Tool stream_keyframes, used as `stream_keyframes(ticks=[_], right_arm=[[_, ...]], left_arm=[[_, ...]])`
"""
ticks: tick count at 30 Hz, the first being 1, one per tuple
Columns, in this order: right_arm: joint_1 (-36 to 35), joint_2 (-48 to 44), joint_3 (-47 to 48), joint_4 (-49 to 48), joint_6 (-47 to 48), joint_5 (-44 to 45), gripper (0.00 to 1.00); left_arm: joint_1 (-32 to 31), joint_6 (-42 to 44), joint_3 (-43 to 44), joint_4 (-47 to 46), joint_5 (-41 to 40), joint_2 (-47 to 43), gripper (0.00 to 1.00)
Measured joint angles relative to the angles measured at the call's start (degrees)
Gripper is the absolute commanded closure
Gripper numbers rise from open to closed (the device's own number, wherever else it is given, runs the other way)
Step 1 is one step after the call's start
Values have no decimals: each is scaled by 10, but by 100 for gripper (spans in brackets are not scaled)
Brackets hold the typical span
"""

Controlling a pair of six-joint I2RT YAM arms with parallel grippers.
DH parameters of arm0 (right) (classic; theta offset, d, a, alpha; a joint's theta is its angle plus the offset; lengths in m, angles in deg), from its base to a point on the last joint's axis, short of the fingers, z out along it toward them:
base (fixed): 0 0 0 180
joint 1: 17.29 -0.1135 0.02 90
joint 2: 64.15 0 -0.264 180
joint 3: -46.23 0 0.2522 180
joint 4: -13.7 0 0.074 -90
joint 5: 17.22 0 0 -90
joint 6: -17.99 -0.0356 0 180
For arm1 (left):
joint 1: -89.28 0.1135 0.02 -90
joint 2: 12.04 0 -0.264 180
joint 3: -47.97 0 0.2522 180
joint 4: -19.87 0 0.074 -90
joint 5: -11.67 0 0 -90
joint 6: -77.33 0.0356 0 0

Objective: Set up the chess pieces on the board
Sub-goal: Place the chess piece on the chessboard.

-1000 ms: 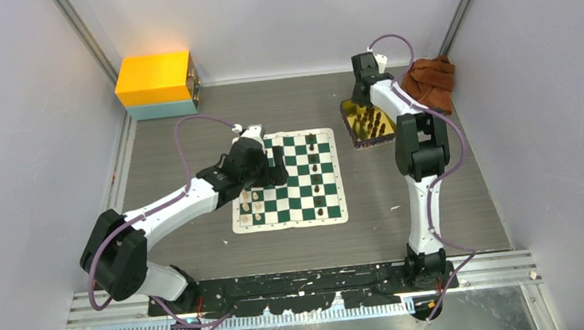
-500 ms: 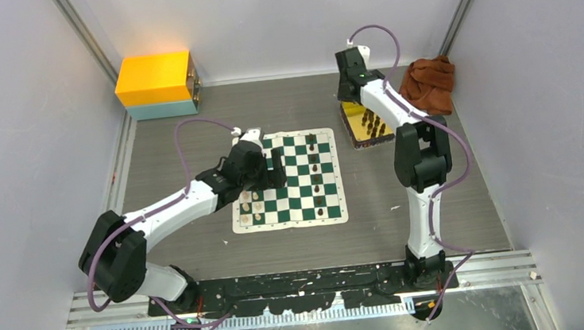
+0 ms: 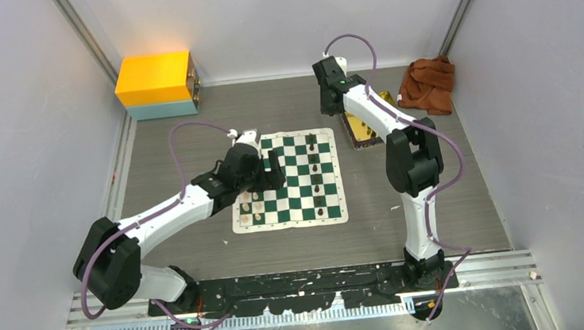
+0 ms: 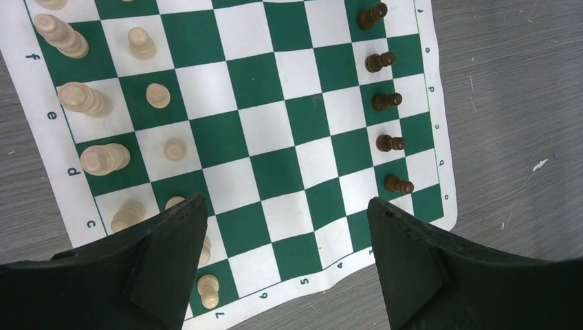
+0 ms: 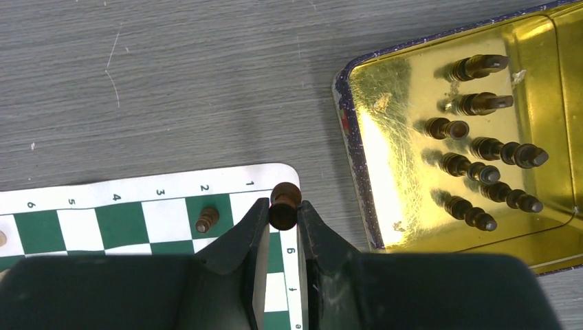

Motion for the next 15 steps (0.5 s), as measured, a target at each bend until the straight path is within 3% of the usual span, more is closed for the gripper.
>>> stream_keyframes(ticks=[15], right_arm=[[-6, 0, -43, -14, -19, -35, 99]], left_arm=[[0, 0, -4, -2, 0, -2, 14]])
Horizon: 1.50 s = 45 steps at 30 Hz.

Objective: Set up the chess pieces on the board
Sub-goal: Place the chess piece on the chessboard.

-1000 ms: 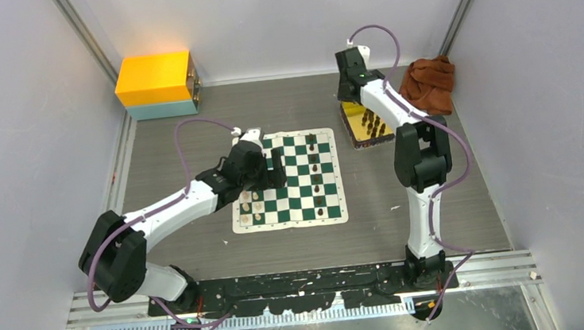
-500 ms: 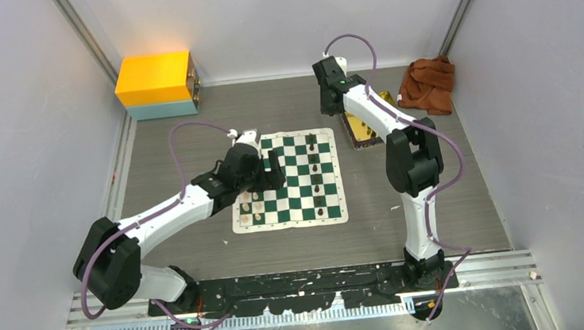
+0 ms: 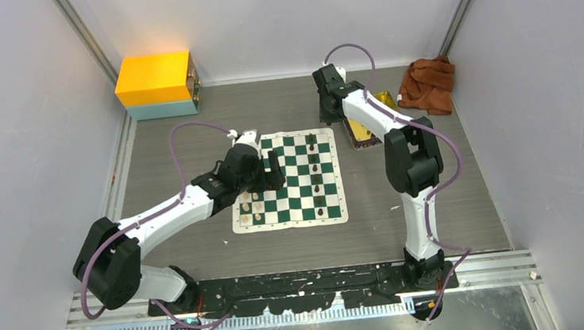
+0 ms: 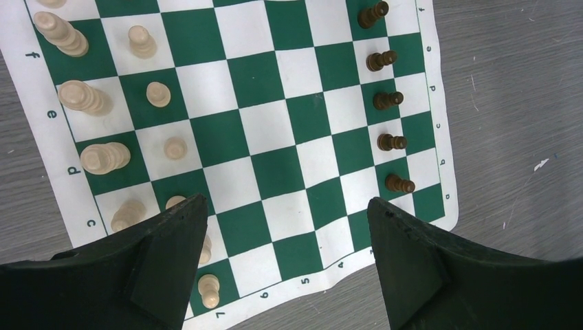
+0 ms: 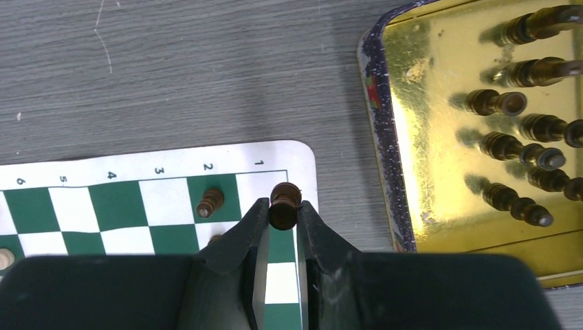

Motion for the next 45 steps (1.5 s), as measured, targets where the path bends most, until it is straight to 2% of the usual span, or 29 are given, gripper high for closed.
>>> stream_keyframes(ticks=[45], right_arm=[[-13, 44, -25, -36, -15, -40, 99]], left_arm=[[0, 0, -1, -5, 0, 5, 14]])
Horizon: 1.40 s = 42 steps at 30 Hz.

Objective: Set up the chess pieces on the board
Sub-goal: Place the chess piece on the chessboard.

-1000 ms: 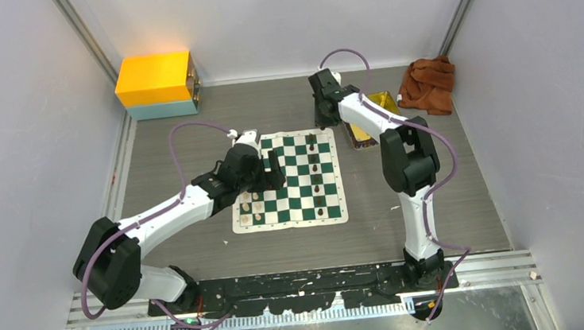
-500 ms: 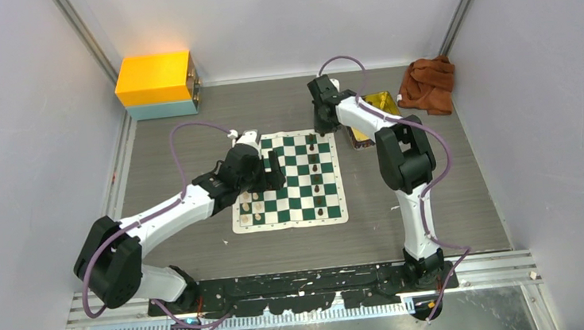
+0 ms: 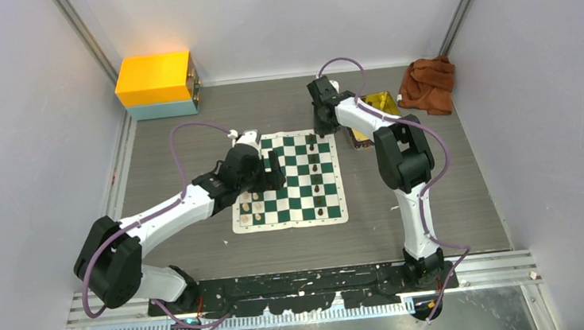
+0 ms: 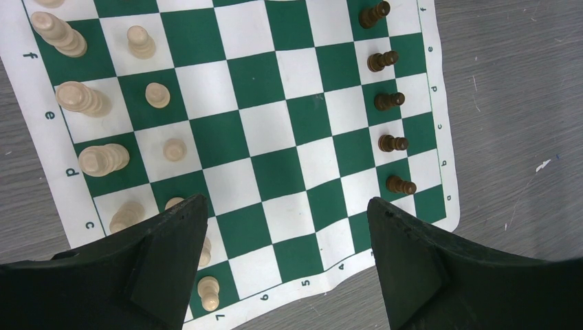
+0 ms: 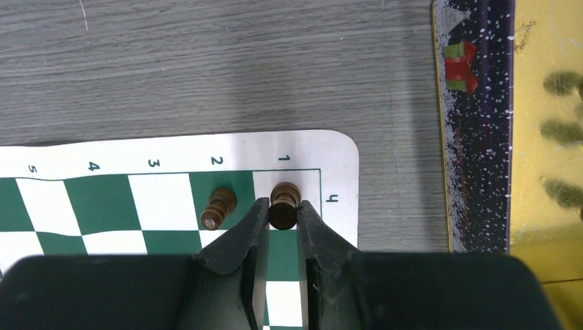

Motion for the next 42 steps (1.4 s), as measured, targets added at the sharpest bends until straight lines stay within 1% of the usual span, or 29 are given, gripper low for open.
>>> stream_keyframes(ticks=[11, 13, 17, 21, 28, 42], right_arm=[[0, 0, -7, -1, 0, -1, 99], [0, 0, -7, -2, 0, -1, 97], [0, 0, -7, -2, 0, -2, 88], [0, 0, -8, -3, 0, -3, 74], [-1, 0, -9, -4, 1, -8, 59], [-1, 0, -9, -3, 4, -12, 58]], left_arm=[[0, 0, 0, 0, 0, 0, 14], [0, 0, 0, 0, 0, 0, 14], [0, 0, 0, -2, 0, 0, 14], [0, 0, 0, -2, 0, 0, 14], [0, 0, 0, -2, 0, 0, 14], [0, 0, -2, -2, 0, 0, 14]])
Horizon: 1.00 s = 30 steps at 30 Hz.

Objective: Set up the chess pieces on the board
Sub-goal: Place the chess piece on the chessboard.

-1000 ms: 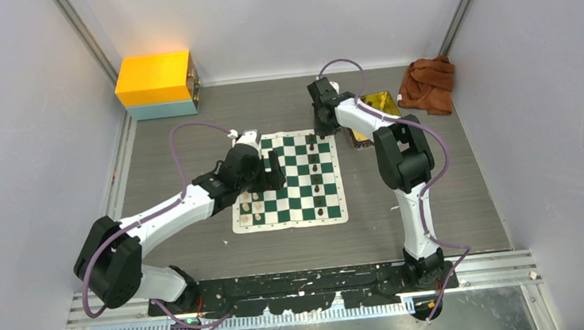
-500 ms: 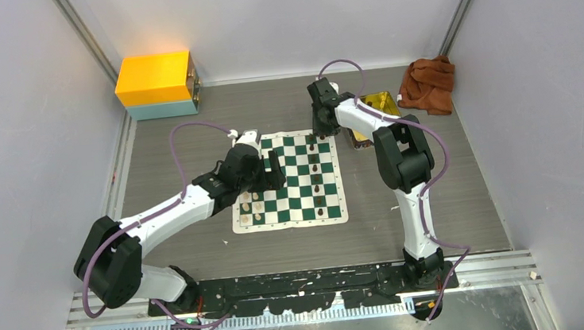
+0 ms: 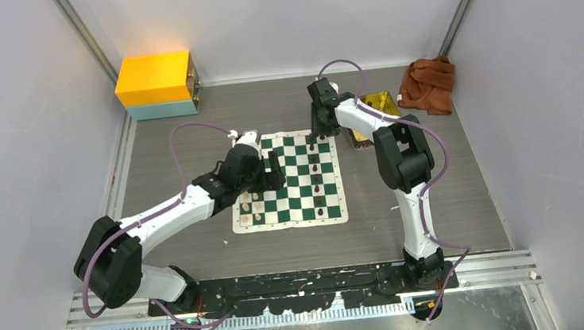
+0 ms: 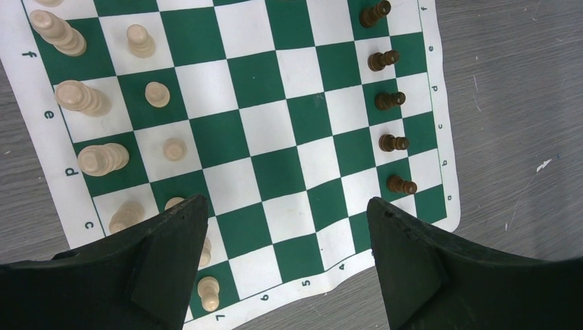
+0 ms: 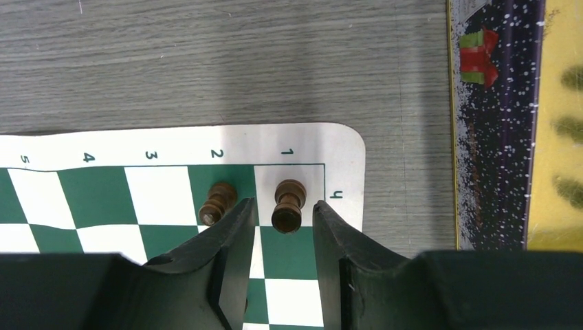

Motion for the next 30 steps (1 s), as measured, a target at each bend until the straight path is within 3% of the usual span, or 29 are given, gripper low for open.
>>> stream_keyframes(ticks=[30], right_arm=[[-6, -72, 18, 34, 19, 8, 57]], left_arm=[[0, 3, 5, 19, -22, -29, 14]])
